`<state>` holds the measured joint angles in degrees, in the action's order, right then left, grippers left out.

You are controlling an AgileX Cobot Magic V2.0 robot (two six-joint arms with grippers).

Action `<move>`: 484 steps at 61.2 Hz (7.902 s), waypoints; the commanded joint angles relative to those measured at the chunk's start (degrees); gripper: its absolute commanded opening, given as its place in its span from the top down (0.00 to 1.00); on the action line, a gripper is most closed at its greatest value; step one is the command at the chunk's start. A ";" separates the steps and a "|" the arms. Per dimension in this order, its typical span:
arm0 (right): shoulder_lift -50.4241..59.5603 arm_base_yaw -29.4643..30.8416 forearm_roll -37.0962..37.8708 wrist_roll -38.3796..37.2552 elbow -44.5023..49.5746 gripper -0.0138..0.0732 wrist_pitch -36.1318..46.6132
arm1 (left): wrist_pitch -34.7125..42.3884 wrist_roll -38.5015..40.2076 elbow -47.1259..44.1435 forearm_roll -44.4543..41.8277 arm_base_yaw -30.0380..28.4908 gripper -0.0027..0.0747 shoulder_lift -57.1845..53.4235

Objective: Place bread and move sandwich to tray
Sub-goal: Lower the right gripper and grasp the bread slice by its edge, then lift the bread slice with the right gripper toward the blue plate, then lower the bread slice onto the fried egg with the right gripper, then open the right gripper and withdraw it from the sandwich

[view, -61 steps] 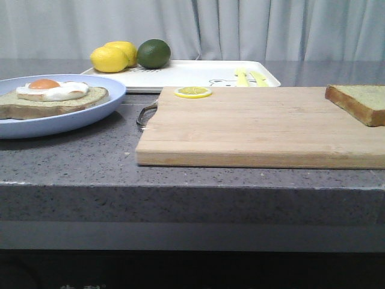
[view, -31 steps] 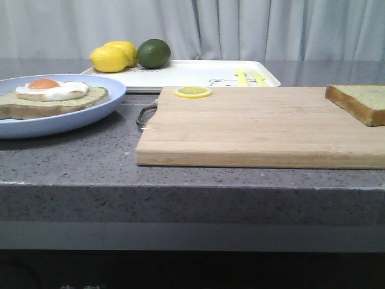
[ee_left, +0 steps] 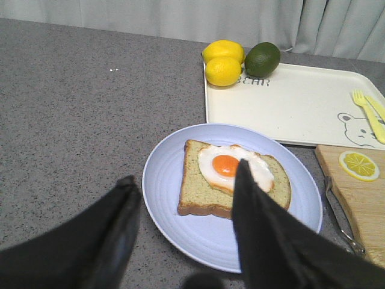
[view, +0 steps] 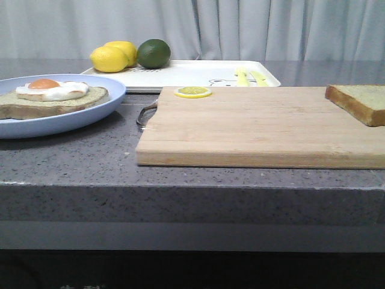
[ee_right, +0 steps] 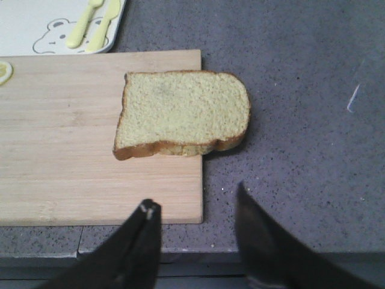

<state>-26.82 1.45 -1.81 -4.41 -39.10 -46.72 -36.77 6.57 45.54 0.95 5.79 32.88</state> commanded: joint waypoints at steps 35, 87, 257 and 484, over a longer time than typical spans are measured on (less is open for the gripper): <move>-19.61 0.27 -3.43 -0.14 -12.13 0.20 -9.49 | -2.01 -5.60 1.51 2.71 1.15 0.36 0.51; -49.05 32.20 -46.77 29.05 -21.04 0.20 -15.84 | -6.95 -5.60 1.51 1.08 13.62 0.36 0.40; -56.09 -18.77 -92.18 38.70 -26.87 0.78 3.35 | 2.96 -5.12 1.51 -0.42 13.62 0.36 0.40; -42.10 -26.12 -3.52 2.66 -43.94 0.38 -9.24 | 2.62 -5.12 1.51 -2.11 13.62 0.36 0.40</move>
<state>-75.57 -24.85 -8.36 -0.76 -83.72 -58.10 -38.73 1.09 45.41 -0.95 18.89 32.88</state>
